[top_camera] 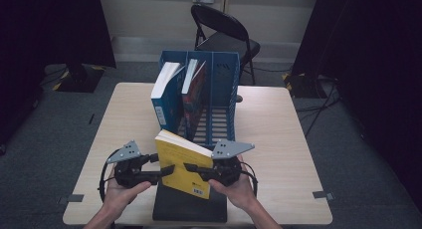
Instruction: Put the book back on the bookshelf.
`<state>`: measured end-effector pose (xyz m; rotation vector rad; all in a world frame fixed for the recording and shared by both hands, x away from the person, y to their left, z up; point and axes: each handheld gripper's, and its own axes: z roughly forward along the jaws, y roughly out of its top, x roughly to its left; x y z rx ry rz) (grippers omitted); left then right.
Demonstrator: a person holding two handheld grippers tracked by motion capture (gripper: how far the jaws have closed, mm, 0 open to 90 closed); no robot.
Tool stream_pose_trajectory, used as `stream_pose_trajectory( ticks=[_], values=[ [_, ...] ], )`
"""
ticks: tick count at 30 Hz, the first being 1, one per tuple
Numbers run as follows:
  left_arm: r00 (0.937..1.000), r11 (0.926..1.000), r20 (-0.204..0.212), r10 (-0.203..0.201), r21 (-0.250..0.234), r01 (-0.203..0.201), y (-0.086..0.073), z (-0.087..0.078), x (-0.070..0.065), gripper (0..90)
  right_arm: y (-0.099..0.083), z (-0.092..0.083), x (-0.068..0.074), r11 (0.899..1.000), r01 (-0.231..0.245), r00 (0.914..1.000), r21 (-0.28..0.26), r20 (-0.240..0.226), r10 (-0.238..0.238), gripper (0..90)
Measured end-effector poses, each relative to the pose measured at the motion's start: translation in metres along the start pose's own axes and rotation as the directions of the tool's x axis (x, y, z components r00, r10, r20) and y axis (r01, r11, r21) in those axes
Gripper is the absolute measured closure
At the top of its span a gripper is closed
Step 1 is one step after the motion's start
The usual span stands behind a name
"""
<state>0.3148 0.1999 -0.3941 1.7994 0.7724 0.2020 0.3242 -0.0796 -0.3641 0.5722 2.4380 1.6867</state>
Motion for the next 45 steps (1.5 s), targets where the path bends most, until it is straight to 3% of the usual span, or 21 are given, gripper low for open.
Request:
stream_pose_trajectory(
  ticks=[3,6,8,16,19,22,28,30,32,35,40,43,45],
  values=[
    [0.9999,0.9999,-0.011,-0.010,0.005,0.010,0.002,0.006,-0.001,39.5,0.001,-0.003,-0.005,1.000,0.015,0.9999,0.010,-0.002,-0.015,75.2],
    [0.9995,0.9993,-0.018,0.027,0.025,-0.027,0.003,0.011,-0.005,39.3,0.000,-0.007,-0.011,1.000,0.005,0.9999,0.015,0.014,-0.005,75.2],
    [0.9995,0.9991,-0.015,0.030,0.031,-0.029,0.002,0.014,-0.005,36.5,-0.001,-0.012,-0.014,1.000,0.006,0.9996,0.016,0.026,-0.006,75.2],
    [0.9958,0.9990,-0.091,-0.010,0.042,0.013,-0.005,0.007,0.011,31.8,-0.009,-0.033,-0.019,1.000,-0.007,0.9983,0.008,0.058,0.006,74.6],
    [0.9968,0.9970,-0.078,-0.016,0.074,0.022,-0.006,0.005,0.015,33.3,-0.009,-0.030,-0.018,1.000,-0.014,0.9982,-0.004,0.058,0.014,72.4],
    [0.9952,0.9940,-0.095,-0.027,0.103,0.036,-0.010,0.001,0.018,29.9,-0.008,-0.029,-0.018,0.999,-0.033,0.9982,-0.035,0.050,0.035,68.2],
    [0.9896,0.9907,-0.142,-0.025,0.129,0.044,-0.022,-0.011,0.025,25.6,-0.009,-0.026,-0.016,0.996,-0.054,0.9951,-0.075,0.079,0.060,66.2],
    [0.9873,0.9896,-0.153,-0.042,0.130,0.062,-0.026,-0.014,0.028,24.4,-0.009,-0.025,-0.016,0.995,-0.051,0.9949,-0.083,0.082,0.058,72.0],
    [0.9868,0.9885,-0.153,-0.052,0.132,0.073,-0.029,-0.016,0.033,21.0,-0.009,-0.025,-0.017,0.995,-0.050,0.9951,-0.083,0.080,0.057,74.0],
    [0.9833,0.9861,-0.178,-0.037,0.153,0.065,-0.032,-0.016,0.037,19.3,-0.008,-0.026,-0.017,0.996,-0.049,0.9952,-0.074,0.081,0.055,74.8],
    [0.9793,0.9833,-0.192,-0.065,0.155,0.095,-0.039,-0.017,0.045,19.6,-0.006,-0.027,-0.018,0.998,-0.036,0.9971,-0.052,0.064,0.040,75.0],
    [0.9754,0.9800,-0.204,-0.084,0.160,0.118,-0.044,-0.016,0.050,20.1,-0.005,-0.027,-0.018,0.998,-0.041,0.9967,-0.048,0.069,0.044,75.1],
    [0.9654,0.9746,-0.249,-0.079,0.184,0.127,-0.049,-0.014,0.053,19.1,-0.005,-0.027,-0.019,0.998,-0.044,0.9963,-0.046,0.071,0.048,75.1]
  ],
)
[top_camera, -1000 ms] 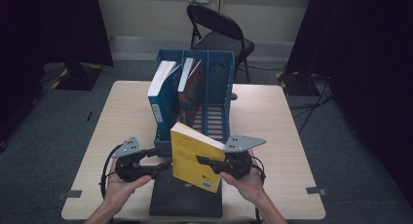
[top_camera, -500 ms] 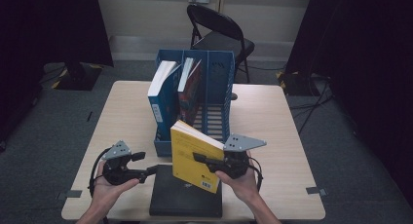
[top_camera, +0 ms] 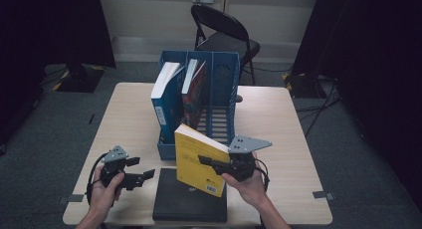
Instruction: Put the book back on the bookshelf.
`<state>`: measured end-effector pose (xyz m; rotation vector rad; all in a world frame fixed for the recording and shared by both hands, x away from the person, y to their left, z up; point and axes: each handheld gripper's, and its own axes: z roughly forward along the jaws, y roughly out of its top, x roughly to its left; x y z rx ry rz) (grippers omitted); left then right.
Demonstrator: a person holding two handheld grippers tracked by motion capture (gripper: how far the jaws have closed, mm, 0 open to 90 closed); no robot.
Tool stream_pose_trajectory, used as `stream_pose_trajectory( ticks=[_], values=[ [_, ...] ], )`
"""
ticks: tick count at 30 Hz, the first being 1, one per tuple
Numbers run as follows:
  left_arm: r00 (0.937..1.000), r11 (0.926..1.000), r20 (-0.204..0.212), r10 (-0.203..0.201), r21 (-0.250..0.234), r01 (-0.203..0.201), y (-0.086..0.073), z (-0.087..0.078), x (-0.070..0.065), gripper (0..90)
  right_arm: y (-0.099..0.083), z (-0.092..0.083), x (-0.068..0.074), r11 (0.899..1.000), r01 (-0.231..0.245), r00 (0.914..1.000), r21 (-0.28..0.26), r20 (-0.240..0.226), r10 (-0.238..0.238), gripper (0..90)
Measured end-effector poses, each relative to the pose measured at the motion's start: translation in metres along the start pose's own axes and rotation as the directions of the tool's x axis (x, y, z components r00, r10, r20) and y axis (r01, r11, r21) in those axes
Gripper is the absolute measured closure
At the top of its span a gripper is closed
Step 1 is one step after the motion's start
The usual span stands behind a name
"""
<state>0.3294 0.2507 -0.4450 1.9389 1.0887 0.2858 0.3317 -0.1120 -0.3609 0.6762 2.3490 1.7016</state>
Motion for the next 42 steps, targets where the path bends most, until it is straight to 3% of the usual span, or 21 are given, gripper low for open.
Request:
stream_pose_trajectory(
  ticks=[2,6,10,17,31,34,42],
  values=[
    [0.9998,0.9993,-0.017,-0.010,0.035,0.010,-0.003,0.003,0.004,18.3,0.000,0.000,0.000,1.000,-0.004,1.0000,0.001,0.001,0.004,75.1],
    [0.9991,0.9998,-0.037,-0.019,-0.003,0.019,-0.004,0.001,0.007,17.9,0.001,0.000,-0.001,1.000,-0.017,0.9998,0.003,0.006,0.017,75.2],
    [0.9978,0.9998,-0.063,-0.019,-0.012,0.018,-0.005,0.002,0.007,16.9,0.001,-0.004,-0.004,0.999,-0.036,0.9993,0.002,0.011,0.036,75.3],
    [0.9990,0.9999,-0.043,0.011,-0.011,-0.011,-0.005,0.004,0.003,15.8,0.004,-0.012,-0.005,1.000,-0.028,0.9993,-0.006,0.025,0.028,75.4],
    [0.9994,1.0000,-0.034,-0.009,-0.002,0.009,-0.005,0.002,0.006,15.9,0.017,-0.027,-0.012,0.998,-0.050,0.9968,-0.047,0.061,0.053,75.3],
    [0.9994,0.9998,-0.035,-0.009,-0.017,0.008,-0.006,0.001,0.006,15.8,0.021,-0.028,-0.013,0.997,-0.050,0.9964,-0.051,0.066,0.053,75.3],
    [0.9990,1.0000,-0.044,-0.007,0.002,0.007,-0.006,0.002,0.006,15.8,0.034,-0.033,-0.015,0.998,-0.029,0.9953,-0.053,0.091,0.034,75.3]
  ],
)
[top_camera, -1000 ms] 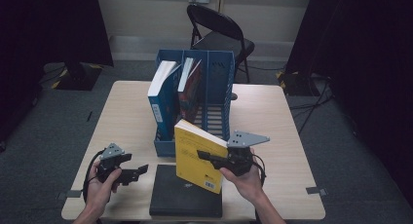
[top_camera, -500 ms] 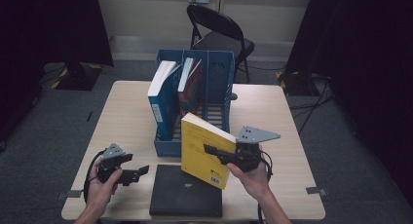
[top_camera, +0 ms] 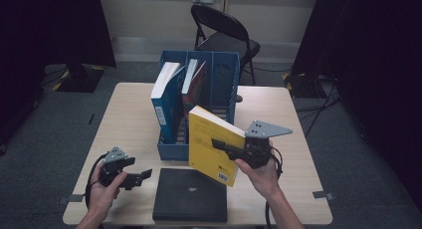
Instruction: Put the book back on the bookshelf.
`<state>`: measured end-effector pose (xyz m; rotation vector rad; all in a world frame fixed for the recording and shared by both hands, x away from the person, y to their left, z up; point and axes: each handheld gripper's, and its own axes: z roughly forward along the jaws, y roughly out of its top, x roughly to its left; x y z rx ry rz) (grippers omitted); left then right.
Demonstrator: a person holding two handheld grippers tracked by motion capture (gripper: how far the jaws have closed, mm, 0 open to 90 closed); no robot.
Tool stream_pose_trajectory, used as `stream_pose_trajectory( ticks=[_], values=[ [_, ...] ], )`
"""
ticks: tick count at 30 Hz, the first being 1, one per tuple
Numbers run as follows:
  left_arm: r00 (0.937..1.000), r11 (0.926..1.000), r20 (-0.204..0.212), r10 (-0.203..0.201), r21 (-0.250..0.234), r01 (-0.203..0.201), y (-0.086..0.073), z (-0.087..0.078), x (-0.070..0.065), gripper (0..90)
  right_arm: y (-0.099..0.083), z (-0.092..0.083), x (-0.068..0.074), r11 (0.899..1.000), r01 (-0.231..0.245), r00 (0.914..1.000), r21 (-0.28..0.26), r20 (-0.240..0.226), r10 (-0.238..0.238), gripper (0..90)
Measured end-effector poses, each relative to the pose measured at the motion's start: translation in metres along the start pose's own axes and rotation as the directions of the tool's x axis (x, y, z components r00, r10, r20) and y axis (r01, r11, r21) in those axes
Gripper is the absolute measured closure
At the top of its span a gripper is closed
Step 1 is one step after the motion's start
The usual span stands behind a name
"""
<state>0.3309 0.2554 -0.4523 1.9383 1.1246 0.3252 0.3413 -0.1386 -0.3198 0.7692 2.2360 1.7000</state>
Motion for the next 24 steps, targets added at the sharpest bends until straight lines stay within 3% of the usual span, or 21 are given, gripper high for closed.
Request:
stream_pose_trajectory(
  ticks=[12,16,20,24],
  values=[
    [0.9999,0.9999,0.000,0.015,0.006,-0.015,0.000,0.001,-0.001,15.8,0.019,0.001,-0.014,0.999,-0.023,0.9945,-0.027,0.101,0.026,75.4],
    [0.9998,0.9998,-0.004,0.020,0.005,-0.020,0.000,0.001,-0.002,15.8,0.025,0.011,-0.019,0.999,-0.029,0.9882,-0.019,0.150,0.032,75.4],
    [0.9998,1.0000,-0.019,0.001,-0.002,-0.002,0.000,-0.001,-0.001,15.8,0.030,0.019,-0.023,0.999,-0.033,0.9851,-0.027,0.168,0.037,75.4],
    [0.9997,0.9999,-0.018,0.016,-0.002,-0.016,0.000,0.000,-0.003,15.8,0.038,0.026,-0.027,0.998,-0.045,0.9782,-0.041,0.201,0.052,75.4]
  ],
)
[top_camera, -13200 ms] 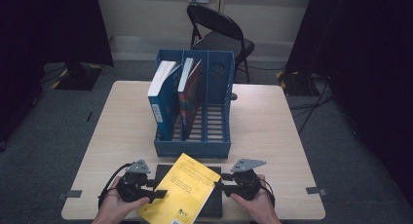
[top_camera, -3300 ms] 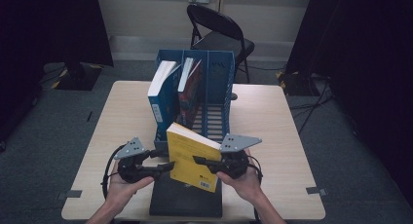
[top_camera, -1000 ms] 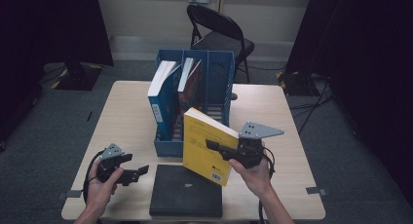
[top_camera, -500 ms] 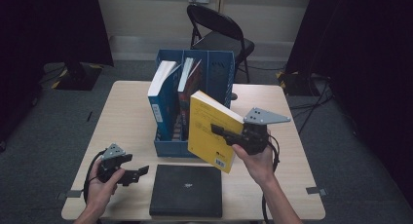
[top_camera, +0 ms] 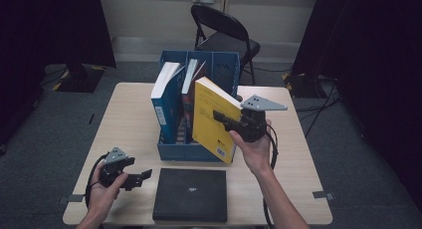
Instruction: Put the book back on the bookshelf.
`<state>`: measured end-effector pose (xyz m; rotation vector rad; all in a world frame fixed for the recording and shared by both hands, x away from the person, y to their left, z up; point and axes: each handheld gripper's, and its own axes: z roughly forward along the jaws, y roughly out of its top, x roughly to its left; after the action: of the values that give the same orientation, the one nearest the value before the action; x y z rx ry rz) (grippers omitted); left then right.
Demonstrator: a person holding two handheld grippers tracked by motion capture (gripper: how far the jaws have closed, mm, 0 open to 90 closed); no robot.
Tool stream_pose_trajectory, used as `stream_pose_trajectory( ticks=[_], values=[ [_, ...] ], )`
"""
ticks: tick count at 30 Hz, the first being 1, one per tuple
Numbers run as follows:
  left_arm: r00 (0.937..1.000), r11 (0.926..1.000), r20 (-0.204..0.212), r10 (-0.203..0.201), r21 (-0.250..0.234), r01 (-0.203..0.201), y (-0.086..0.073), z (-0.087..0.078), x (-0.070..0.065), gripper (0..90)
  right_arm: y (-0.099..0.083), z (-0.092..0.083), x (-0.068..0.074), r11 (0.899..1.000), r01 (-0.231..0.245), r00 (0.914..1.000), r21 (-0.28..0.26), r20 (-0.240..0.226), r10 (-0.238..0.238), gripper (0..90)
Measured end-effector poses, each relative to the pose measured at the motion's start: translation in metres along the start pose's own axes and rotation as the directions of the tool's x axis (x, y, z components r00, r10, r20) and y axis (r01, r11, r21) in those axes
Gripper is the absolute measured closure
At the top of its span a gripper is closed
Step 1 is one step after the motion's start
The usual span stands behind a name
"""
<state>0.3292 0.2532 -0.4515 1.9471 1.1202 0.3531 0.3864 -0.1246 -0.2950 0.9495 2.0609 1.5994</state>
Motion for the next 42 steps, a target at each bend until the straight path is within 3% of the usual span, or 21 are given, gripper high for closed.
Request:
stream_pose_trajectory(
  ticks=[8,22,33,42],
  values=[
    [1.0000,1.0000,-0.003,-0.004,0.003,0.004,0.000,0.001,0.001,15.8,0.008,0.023,0.002,1.000,0.010,0.9944,0.026,0.105,-0.013,75.4],
    [0.9999,0.9999,-0.006,-0.008,0.006,0.008,0.000,0.000,0.003,15.8,0.013,0.060,-0.004,0.999,-0.039,0.9811,0.031,0.191,0.032,75.4],
    [0.9999,0.9999,-0.007,-0.015,0.006,0.015,0.000,0.000,0.003,15.8,0.021,0.085,-0.006,0.997,-0.073,0.9560,0.028,0.287,0.062,75.4],
    [1.0000,1.0000,-0.006,-0.007,0.004,0.007,-0.001,0.001,0.003,15.9,0.025,0.107,-0.010,0.995,-0.102,0.9267,0.022,0.366,0.087,75.4]
  ],
)
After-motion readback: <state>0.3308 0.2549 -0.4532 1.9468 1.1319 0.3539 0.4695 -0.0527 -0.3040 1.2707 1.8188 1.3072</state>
